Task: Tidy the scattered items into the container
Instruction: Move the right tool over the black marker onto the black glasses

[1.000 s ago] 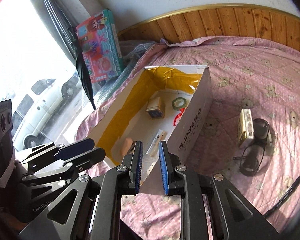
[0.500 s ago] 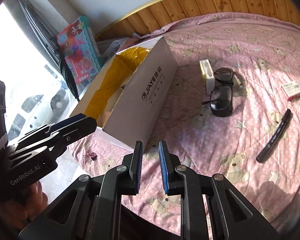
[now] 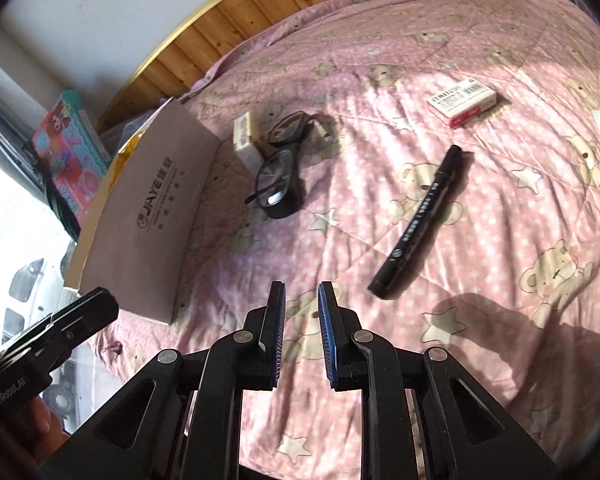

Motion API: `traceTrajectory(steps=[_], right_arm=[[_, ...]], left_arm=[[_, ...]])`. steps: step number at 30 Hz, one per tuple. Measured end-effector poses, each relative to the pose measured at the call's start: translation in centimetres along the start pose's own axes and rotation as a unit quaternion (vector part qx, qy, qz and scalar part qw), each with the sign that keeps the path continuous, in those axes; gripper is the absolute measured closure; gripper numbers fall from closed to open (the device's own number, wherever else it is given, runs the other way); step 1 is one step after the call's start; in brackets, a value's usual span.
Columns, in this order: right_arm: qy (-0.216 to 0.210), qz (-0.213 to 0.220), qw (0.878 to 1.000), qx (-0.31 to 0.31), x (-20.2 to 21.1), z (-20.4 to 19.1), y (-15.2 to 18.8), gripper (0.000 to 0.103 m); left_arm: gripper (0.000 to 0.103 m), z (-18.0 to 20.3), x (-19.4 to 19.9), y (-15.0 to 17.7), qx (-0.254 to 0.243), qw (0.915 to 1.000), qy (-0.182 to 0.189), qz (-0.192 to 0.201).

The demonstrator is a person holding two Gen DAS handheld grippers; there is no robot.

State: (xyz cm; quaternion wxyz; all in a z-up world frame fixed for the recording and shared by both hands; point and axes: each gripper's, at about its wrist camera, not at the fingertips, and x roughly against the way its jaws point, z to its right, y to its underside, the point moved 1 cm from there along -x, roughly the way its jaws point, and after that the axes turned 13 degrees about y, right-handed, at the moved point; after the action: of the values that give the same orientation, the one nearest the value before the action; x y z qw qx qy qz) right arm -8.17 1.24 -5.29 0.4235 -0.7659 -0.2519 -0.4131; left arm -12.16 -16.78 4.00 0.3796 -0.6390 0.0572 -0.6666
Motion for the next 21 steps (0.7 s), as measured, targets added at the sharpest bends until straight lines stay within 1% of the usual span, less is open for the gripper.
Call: traceTrajectory(steps=[1, 3, 4, 5, 7, 10, 12, 15, 16, 17, 18, 19, 20, 21], right_arm=[[0.014, 0.0, 1.0, -0.012, -0.3, 1.0, -0.4, 0.082], [0.032, -0.001, 0.999, -0.036, -0.9, 2.8, -1.1, 0.075], [0.044, 0.0, 0.998, -0.047, -1.2, 3.7, -1.4, 0.074], [0.056, -0.001, 0.997, -0.053, -1.7, 4.3, -1.7, 0.072], [0.066, -0.007, 0.996, -0.059, -2.6, 5.2, -2.3, 0.072], [0.082, -0.007, 0.995, -0.05, -3.7, 5.4, -3.2, 0.07], [0.08, -0.008, 0.996, -0.044, -4.5, 5.4, -3.7, 0.068], [0.099, 0.003, 0.995, -0.012, -4.9, 4.5, -4.1, 0.068], [0.107, 0.006, 0.994, 0.001, -5.1, 4.1, -4.1, 0.068], [0.116, 0.011, 0.993, 0.017, -5.2, 3.7, -4.1, 0.077], [0.119, 0.014, 0.992, 0.028, -5.2, 3.4, -4.0, 0.08], [0.116, 0.014, 0.993, 0.031, -5.1, 3.3, -3.8, 0.082], [0.112, 0.014, 0.993, 0.031, -4.8, 3.2, -3.6, 0.089], [0.105, 0.014, 0.994, 0.037, -4.3, 3.0, -3.3, 0.09]], left_arm=[[0.075, 0.2, -0.6, 0.0, -0.003, 1.0, 0.005, -0.008], [0.074, 0.6, -1.6, -0.1, -0.006, 0.9998, 0.009, -0.016], [0.073, 0.7, -2.0, -0.3, -0.007, 0.9997, 0.012, -0.019], [0.072, 0.8, -2.5, -0.5, -0.007, 0.9996, 0.016, -0.022], [0.07, 1.0, -3.6, -1.0, -0.008, 0.9993, 0.021, -0.03], [0.067, 0.9, -5.4, -2.0, -0.011, 0.9988, 0.022, -0.041], [0.067, 0.8, -6.5, -2.8, -0.01, 0.9987, 0.02, -0.046], [0.067, 0.2, -7.7, -3.8, 0.005, 0.9985, 0.027, -0.047], [0.067, 0.1, -7.9, -4.0, 0.007, 0.9985, 0.028, -0.047], [0.067, 0.1, -8.2, -4.1, 0.008, 0.9984, 0.029, -0.047], [0.067, 0.0, -8.4, -4.2, 0.01, 0.9984, 0.029, -0.048], [0.067, -0.2, -8.6, -4.2, 0.013, 0.9983, 0.029, -0.049], [0.067, -0.4, -8.8, -4.2, 0.018, 0.9983, 0.028, -0.049], [0.067, -0.6, -8.8, -4.2, 0.023, 0.9982, 0.028, -0.048]])
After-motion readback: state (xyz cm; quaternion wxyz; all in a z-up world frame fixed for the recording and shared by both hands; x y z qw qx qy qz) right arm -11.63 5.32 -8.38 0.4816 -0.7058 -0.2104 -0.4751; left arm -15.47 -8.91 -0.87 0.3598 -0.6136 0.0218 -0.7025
